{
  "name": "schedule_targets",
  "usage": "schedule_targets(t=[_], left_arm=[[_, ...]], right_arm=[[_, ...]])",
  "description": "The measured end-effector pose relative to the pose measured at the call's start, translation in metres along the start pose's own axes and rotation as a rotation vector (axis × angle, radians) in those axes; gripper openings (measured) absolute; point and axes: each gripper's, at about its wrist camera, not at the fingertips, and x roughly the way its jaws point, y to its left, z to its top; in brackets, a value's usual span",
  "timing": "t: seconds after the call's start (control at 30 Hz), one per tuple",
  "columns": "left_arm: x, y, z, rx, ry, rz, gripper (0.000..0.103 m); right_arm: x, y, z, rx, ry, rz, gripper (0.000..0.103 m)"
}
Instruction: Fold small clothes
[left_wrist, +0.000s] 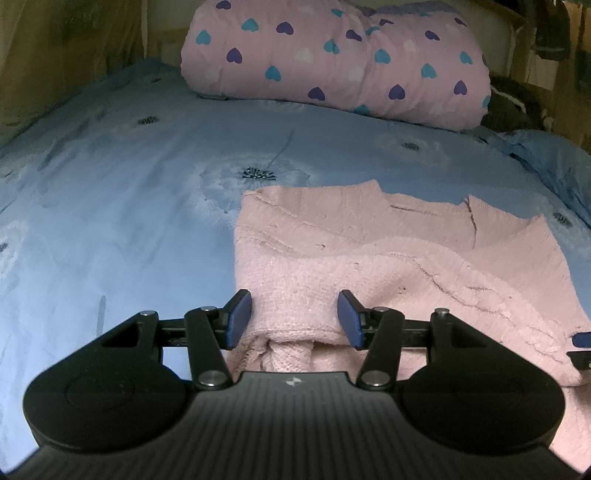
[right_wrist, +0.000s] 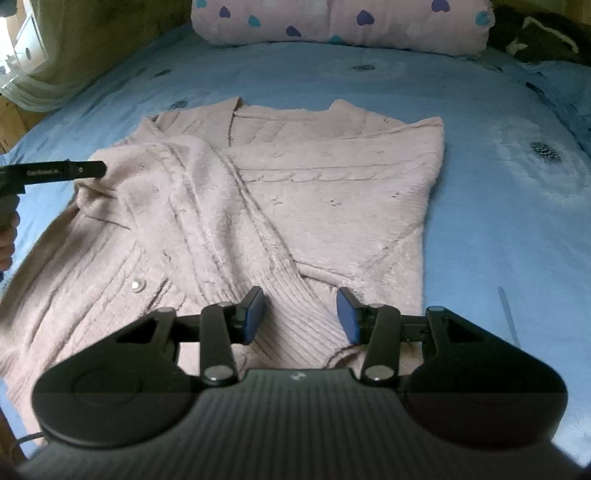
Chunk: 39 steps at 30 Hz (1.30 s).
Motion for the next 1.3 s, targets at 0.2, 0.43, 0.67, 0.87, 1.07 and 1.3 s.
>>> schedule_targets(t=[0.2, 0.43, 0.67, 0.87, 1.07, 1.3], left_arm=[[0.0, 0.0, 0.0, -0.004, -0.001, 0.0, 0.058], [-0.001, -0.001, 0.001, -0.009, -0.004, 0.001, 0.058], [-0.011, 0.005, 0.003, -0.039, -0.07, 0.0, 0.058], [-0.006, 0.004, 0.007, -0.032, -0.065, 0.007, 0.058], [0.013, 0.006, 0.004, -0.035, -0.001, 0.023, 0.058], [0.026, 0.013, 0.004, -0.042, 0.044, 0.046, 0.068]], right_arm=[[0.011, 0.001, 0.003, 0.027, -0.003, -0.006, 0.048], [0.005, 0.009, 0.0, 0.002, -0.005, 0.026, 0.019], [-0.02, 0.026, 0.01, -0.056, -0.111, -0.015, 0.012], [-0.055, 0.01, 0.051, 0.013, -0.283, -0.074, 0.012], [0.005, -0.009, 0.072, 0.024, -0.147, -0.25, 0.014], [0.038, -0.019, 0.06, 0.024, -0.116, -0.309, 0.028]])
